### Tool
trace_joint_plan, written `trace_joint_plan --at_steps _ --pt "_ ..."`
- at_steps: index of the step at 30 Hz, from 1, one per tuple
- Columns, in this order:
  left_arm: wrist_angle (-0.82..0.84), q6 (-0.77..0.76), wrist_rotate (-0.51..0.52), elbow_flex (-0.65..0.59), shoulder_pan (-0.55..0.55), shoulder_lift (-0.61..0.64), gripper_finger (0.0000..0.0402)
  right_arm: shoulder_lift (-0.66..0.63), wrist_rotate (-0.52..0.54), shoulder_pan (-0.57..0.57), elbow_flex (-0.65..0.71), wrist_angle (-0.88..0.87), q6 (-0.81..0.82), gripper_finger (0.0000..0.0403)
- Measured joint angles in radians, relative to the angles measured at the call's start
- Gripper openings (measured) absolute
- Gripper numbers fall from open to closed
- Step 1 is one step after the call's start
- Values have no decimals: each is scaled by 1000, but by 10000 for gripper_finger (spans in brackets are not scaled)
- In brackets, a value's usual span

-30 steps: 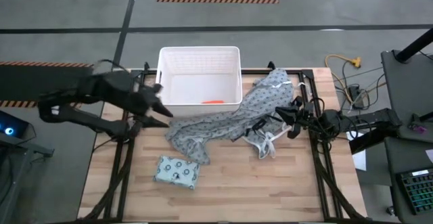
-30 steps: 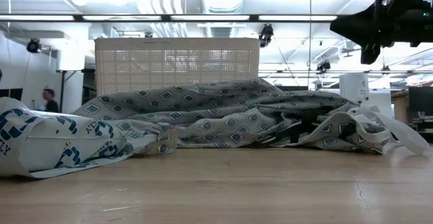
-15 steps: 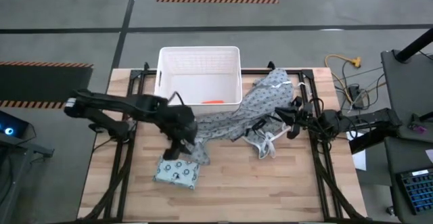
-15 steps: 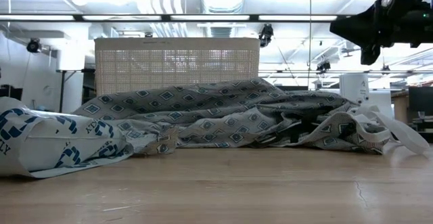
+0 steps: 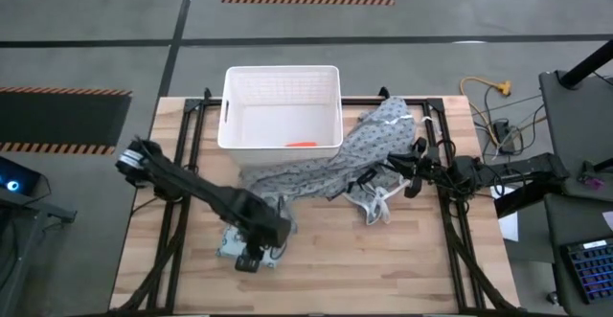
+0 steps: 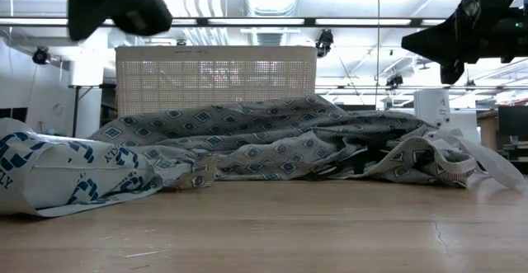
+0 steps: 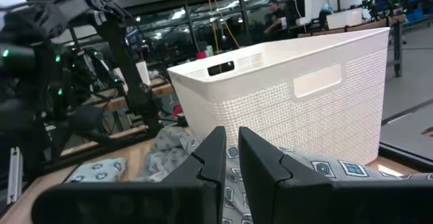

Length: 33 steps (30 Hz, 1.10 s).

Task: Pick & place medical supplies in basket/bin
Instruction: Put the mailer bag into the white bin

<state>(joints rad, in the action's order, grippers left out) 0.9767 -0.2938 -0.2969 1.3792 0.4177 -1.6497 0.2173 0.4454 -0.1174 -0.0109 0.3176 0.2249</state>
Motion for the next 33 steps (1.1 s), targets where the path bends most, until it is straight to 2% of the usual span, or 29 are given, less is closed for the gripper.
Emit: trace_joint_plan --at_steps 7,14,19,23,27,33 --pt "0 -66 3 -30 49 -98 167 0 0 0 0 -8 -40 34" --pt "-8 -188 13 -106 63 -92 167 0 0 0 0 -8 -77 34" --pt "-24 -196 16 -132 66 -89 167 0 0 0 0 -7 -77 33" --pt "-116 -195 12 -143 75 -89 167 0 0 0 0 -7 -79 33" --pt "-138 -179 27 -164 83 -90 167 0 0 0 0 -7 -79 33" --pt "-135 -244 25 -189 87 -83 166 0 0 0 0 -7 -79 34"
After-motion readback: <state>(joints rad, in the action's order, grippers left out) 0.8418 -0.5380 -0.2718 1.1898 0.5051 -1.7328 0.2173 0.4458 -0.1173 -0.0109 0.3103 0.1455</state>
